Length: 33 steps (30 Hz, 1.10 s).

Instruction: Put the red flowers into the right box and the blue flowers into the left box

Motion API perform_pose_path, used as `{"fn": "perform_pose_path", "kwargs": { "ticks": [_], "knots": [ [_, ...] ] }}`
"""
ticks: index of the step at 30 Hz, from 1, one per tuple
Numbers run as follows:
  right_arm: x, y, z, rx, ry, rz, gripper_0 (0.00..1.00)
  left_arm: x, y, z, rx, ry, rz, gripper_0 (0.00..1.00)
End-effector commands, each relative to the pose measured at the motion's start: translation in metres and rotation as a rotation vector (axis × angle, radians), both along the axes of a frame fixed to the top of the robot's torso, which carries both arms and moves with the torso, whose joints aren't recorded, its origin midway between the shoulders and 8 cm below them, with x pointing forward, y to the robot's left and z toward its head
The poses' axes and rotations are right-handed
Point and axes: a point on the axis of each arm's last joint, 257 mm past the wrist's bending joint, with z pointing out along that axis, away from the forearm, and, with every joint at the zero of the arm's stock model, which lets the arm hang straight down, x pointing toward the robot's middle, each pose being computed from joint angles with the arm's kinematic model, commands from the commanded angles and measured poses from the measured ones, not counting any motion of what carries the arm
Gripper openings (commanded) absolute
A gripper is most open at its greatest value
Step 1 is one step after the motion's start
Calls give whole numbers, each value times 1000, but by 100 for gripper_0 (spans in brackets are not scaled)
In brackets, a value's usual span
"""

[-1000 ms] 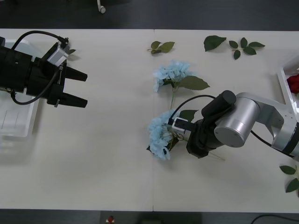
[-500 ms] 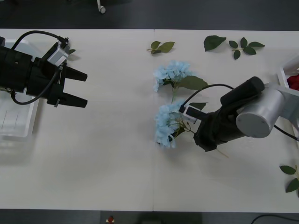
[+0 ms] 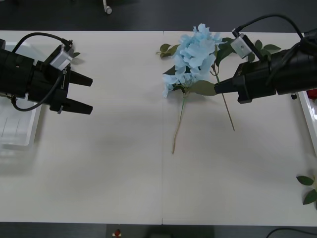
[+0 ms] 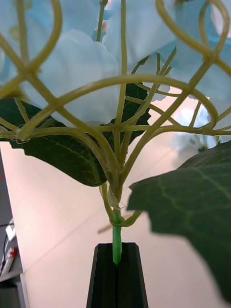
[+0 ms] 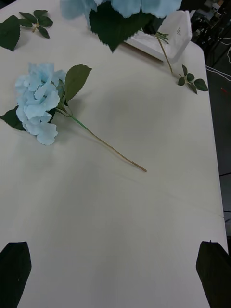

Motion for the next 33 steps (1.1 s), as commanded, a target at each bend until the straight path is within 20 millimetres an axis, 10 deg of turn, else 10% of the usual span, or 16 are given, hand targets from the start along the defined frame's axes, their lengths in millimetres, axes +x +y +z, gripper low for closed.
{"fn": "perform_pose_path", "kwargs": {
  "ticks": [1,18,33],
  "knots": [
    [14,22,38,101,-66,49,0,7,-12,32,-33,-46,-13,100],
    [17,125,118,520,-64,226,0,-10,-37,63,-201,108,-6,100],
    [6,164,150,710,36,236,0,-17,-89,69,-339,454,112,100]
  ]
}}
